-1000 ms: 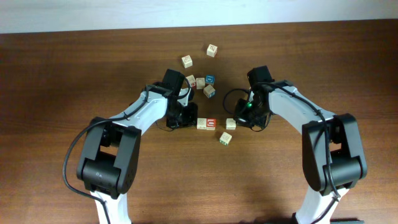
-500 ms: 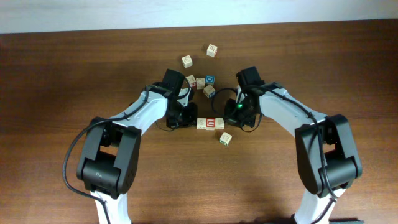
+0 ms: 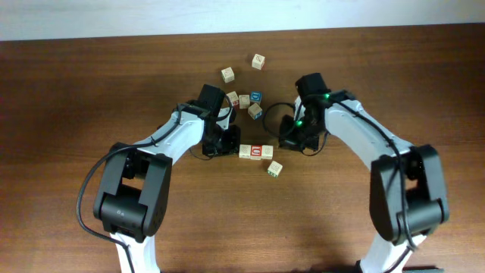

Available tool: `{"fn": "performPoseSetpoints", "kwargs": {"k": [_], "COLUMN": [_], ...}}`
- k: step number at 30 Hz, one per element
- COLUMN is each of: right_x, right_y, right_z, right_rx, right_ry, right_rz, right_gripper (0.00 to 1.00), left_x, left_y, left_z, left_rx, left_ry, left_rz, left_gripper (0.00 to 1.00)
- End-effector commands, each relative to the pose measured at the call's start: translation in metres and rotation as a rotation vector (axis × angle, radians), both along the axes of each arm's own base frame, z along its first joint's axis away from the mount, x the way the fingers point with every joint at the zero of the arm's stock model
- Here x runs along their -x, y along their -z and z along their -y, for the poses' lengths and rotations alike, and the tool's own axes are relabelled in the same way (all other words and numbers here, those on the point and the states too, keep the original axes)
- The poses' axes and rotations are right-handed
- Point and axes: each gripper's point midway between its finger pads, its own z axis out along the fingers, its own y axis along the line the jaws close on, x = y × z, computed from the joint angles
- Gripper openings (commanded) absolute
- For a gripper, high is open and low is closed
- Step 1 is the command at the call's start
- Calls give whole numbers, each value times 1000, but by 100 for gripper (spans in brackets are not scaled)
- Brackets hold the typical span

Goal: Rotate 4 blocks

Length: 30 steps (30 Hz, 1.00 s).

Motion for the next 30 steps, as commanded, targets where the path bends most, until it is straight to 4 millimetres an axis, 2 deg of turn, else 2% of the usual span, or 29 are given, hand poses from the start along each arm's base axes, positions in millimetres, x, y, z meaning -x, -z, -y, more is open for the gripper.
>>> {"fn": "performPoseSetpoints", "kwargs": {"k": [1, 4, 6, 8, 10, 12, 15, 17, 20, 25, 30], "right_x": [9, 49, 82, 98, 104, 105, 113, 110, 101, 72, 69], "right_y": [-43, -37, -21, -6, 3, 14, 36, 40, 41, 41, 39], "right_z": [0, -4, -17, -26, -33, -38, -32, -26, -19, -1, -3], "right_rx": [-22, 15, 46, 52, 44, 45, 92, 115, 118, 88, 61], "right_ry": [-23, -96, -197, -231, -202, -172, -87, -45, -5, 84, 75], "right_rz": [47, -73, -133, -151, -169, -162, -192, -203, -192, -139, -131], "right_gripper": [5, 5, 4, 5, 5, 4, 4, 4, 4, 4, 4], "left_x": [5, 5, 5, 5, 5, 5, 5, 6, 5, 3, 3], "left_y": [1, 1, 1, 1, 1, 1, 1, 1, 2, 3, 3], "left_z": [2, 2, 2, 2, 2, 2, 2, 2, 1, -1, -1], "left_rx": [7, 7, 8, 8, 8, 8, 7, 5, -1, -13, -14], "left_ry": [4, 4, 4, 4, 4, 4, 4, 4, 3, 0, 0], "left_rz": [-12, -11, -11, -11, -12, -12, -13, -16, -12, -4, -4], "left_gripper": [0, 0, 0, 0, 0, 0, 0, 0, 0, 0, 0]}}
